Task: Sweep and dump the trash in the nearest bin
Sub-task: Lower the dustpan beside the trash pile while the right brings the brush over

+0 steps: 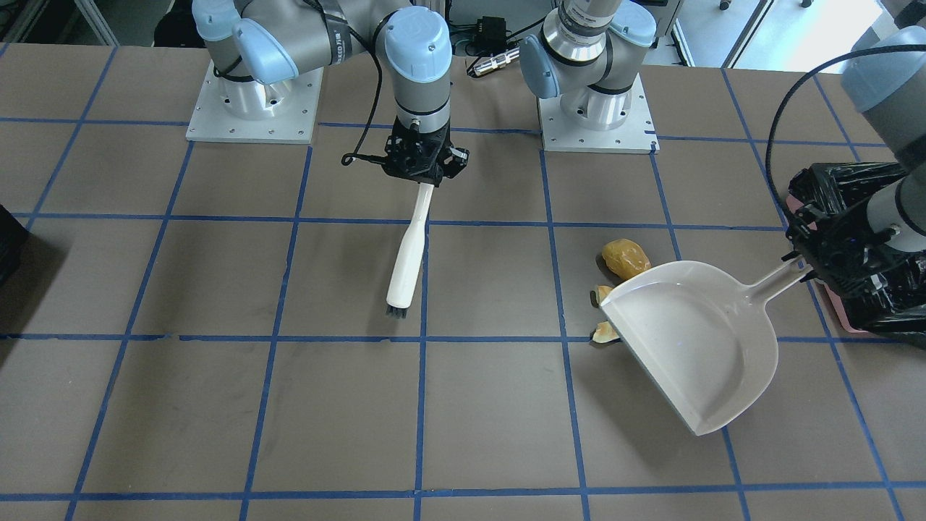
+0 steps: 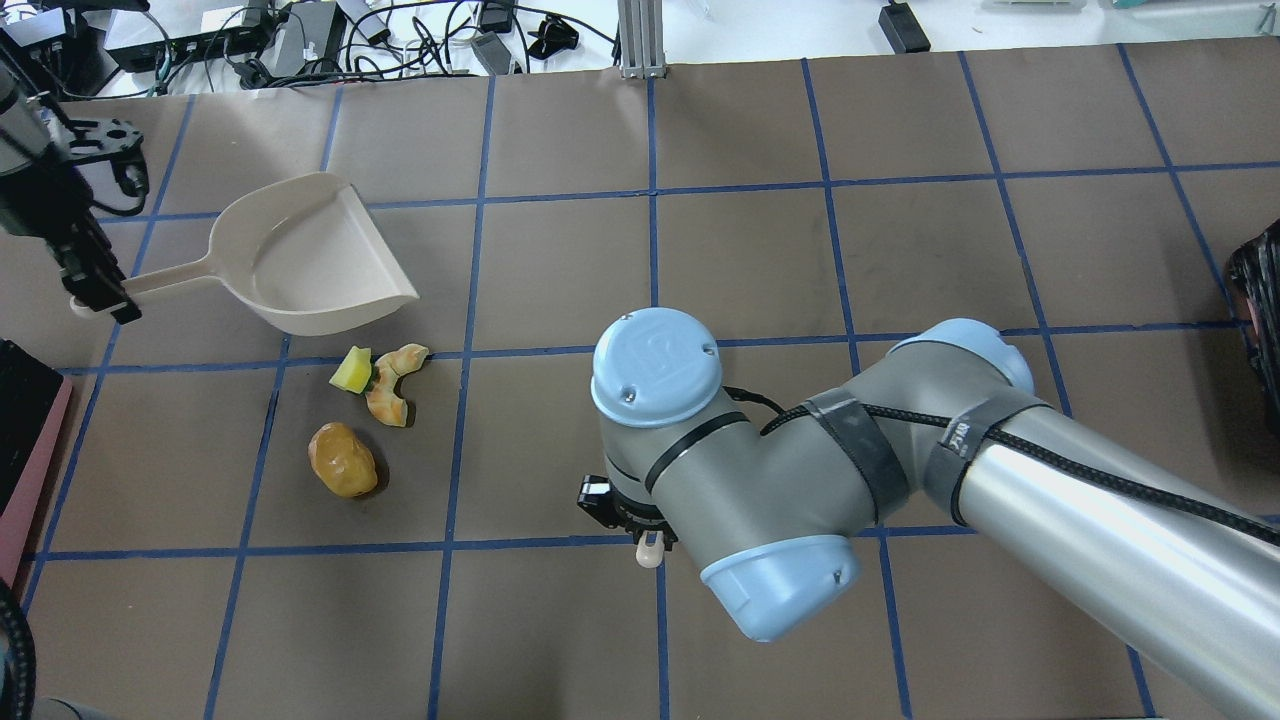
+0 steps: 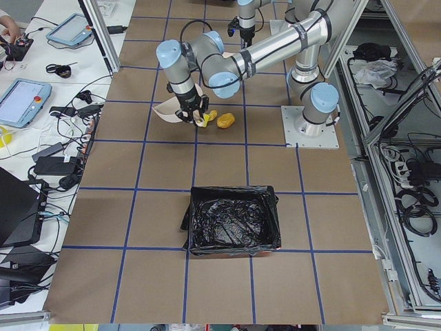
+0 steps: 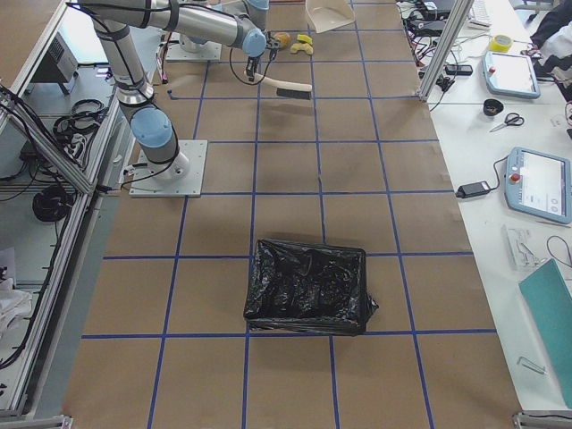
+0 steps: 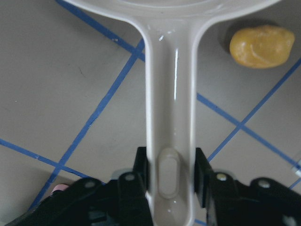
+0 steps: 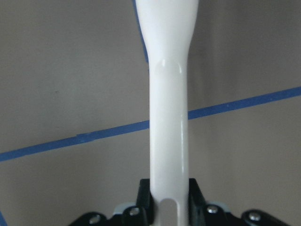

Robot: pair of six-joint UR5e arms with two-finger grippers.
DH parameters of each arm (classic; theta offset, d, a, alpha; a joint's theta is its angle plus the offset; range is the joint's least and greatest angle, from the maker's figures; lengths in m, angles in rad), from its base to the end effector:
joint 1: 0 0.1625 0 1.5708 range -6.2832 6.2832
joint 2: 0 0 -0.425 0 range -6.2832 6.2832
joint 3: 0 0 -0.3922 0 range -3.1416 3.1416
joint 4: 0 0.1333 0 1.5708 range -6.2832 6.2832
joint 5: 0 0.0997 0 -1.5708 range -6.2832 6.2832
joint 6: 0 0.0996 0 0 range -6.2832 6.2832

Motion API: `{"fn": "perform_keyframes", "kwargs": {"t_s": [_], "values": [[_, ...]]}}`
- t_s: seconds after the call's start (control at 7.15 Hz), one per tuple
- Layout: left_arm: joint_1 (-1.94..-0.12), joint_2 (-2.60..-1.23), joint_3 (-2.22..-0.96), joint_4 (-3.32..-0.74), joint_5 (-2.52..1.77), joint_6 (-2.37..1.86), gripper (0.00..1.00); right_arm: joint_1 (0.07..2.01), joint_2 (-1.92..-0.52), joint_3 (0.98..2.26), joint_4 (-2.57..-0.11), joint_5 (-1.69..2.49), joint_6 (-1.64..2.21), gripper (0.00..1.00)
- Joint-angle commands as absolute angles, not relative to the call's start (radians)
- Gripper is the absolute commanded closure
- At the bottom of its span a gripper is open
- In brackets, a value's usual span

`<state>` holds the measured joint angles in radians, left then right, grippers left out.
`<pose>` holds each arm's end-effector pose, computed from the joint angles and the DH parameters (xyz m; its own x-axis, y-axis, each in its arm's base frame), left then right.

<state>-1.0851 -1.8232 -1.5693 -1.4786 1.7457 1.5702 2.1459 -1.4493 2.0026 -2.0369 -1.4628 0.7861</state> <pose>0.1631 -0.5573 0.3641 -0.4615 0.8730 0.1579 0.8834 0.4359 0.1719 0.3797 -0.3210 0.2709 -0.9765 0.2150 -0.0142 0.2111 0.9678 0.1375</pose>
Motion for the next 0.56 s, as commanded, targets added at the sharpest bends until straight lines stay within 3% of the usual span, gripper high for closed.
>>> {"fn": "perform_keyframes", "kwargs": {"t_s": [0.0, 0.42], "values": [[-0.976, -1.847, -1.612, -1.285, 1.779, 1.988, 1.0, 2.174, -1.399, 1.953, -2.037, -1.439, 0.798, 1.0], [-0.908, -1.874, -1.748, -1.009, 1.779, 2.241, 1.0, 2.249, -1.364, 1.89, -2.039, -1.39, 0.875, 1.0]]}}
